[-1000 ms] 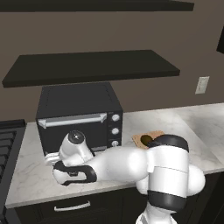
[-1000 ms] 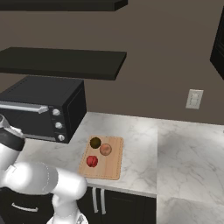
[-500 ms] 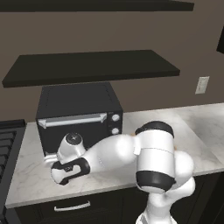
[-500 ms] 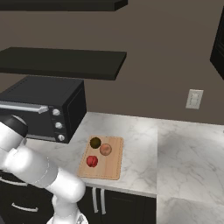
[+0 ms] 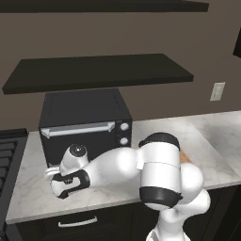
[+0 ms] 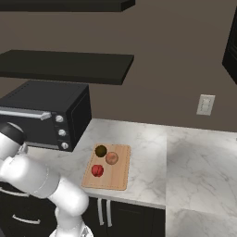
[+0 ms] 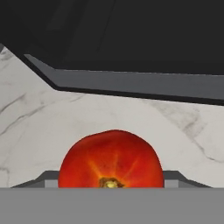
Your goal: Place the avocado, onion, tomato, and bell pepper on the cutting board.
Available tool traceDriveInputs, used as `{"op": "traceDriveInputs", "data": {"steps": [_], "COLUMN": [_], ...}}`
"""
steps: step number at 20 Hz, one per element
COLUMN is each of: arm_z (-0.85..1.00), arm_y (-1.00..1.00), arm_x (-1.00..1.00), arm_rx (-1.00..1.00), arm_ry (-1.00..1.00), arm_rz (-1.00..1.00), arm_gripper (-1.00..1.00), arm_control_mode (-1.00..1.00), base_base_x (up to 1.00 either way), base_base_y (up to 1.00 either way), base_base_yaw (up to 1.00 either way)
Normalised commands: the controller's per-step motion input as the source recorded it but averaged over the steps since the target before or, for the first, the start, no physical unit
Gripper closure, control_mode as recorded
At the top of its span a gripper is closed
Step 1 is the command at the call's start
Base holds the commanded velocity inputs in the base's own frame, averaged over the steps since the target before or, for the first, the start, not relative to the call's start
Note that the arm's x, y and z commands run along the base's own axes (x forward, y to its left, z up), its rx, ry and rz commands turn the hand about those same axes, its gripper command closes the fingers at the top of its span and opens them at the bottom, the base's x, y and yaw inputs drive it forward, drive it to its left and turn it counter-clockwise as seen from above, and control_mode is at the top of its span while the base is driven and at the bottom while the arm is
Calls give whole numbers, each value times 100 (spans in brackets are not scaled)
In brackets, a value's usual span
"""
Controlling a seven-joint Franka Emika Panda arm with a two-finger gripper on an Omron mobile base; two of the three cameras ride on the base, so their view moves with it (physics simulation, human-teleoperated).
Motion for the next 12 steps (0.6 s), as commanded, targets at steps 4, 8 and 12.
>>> {"op": "traceDriveInputs", "data": {"steps": [4, 8, 12], "arm_z": [0, 7, 38], "arm_y": [0, 0, 0], "arm_x": [0, -18, -72], "arm_rx": [0, 0, 0], "arm_ry": [0, -3, -1], "arm_rz": [0, 1, 1], "arm_gripper": [100, 100, 100], "arm_control_mode": [-100, -100, -100], "base_base_x": [0, 0, 0], "base_base_y": [0, 0, 0], "base_base_yaw": [0, 0, 0]}}
